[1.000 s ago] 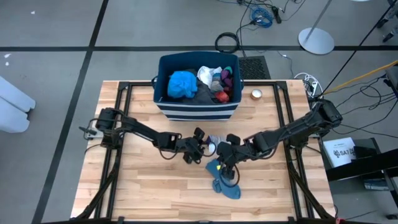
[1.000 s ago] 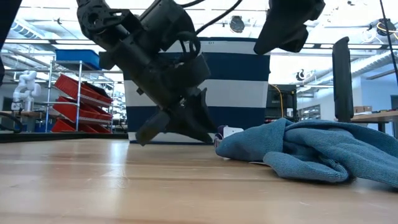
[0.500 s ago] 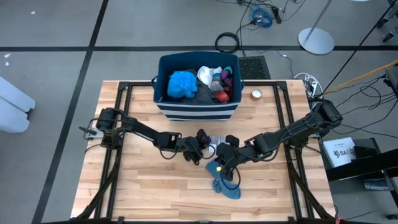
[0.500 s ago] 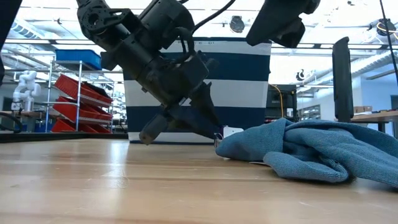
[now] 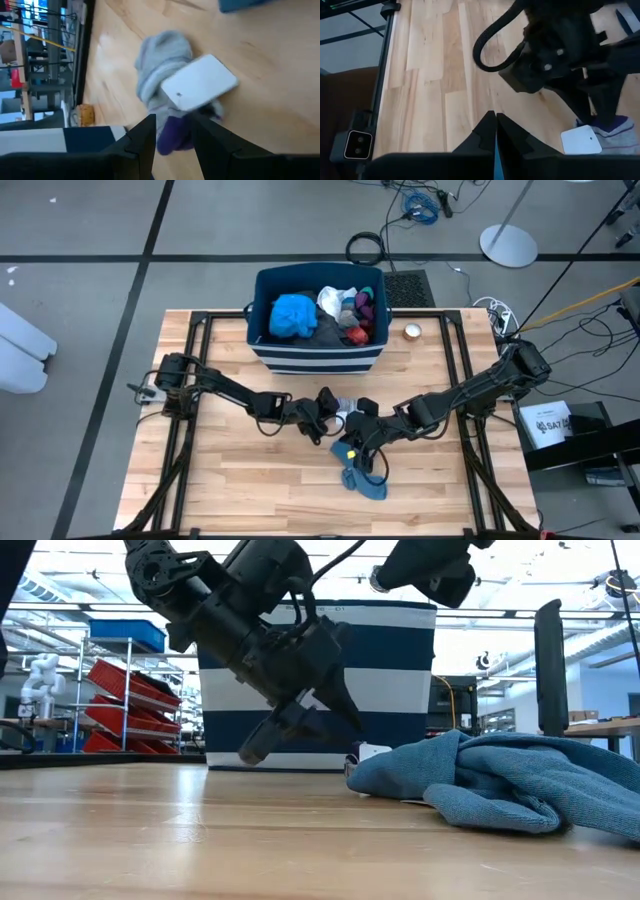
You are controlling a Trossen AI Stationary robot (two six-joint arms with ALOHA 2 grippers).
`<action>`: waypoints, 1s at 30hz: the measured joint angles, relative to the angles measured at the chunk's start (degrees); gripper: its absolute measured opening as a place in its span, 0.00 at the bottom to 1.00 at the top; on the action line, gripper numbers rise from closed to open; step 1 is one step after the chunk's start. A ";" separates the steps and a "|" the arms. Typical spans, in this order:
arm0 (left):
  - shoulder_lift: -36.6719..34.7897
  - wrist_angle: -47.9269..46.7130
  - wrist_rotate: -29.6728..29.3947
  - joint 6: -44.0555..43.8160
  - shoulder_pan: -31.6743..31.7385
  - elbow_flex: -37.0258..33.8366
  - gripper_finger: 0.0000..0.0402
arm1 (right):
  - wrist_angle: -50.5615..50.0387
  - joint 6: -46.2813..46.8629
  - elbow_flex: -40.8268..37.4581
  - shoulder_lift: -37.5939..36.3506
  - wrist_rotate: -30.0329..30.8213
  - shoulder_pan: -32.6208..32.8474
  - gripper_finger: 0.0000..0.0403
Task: Sort clothes
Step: Put the gray and purple sock into the blue laundry bin
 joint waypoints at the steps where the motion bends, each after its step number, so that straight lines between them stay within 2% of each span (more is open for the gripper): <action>1: 0.01 0.66 0.47 -0.65 0.28 0.02 0.33 | -0.01 -0.22 0.00 0.00 -0.01 0.00 0.00; 7: 0.01 0.16 4.49 -7.29 2.08 1.66 0.33 | -0.01 -0.32 0.00 0.00 -0.02 0.00 0.00; 12: 0.06 -2.94 6.42 -9.29 2.74 1.73 0.33 | 0.00 -0.35 0.00 0.00 -0.04 0.00 0.00; 20: 5.63 -3.87 7.30 -14.12 3.42 3.93 0.33 | 0.25 -0.35 0.02 0.00 -0.05 0.00 0.00; 25: 6.72 -10.67 7.43 -20.01 3.42 6.70 0.33 | -0.01 -0.34 0.02 0.00 -0.02 0.00 0.00; 30: 6.29 -23.21 12.42 -26.99 3.54 10.78 0.33 | -0.16 -0.18 0.02 0.00 -0.17 0.00 0.00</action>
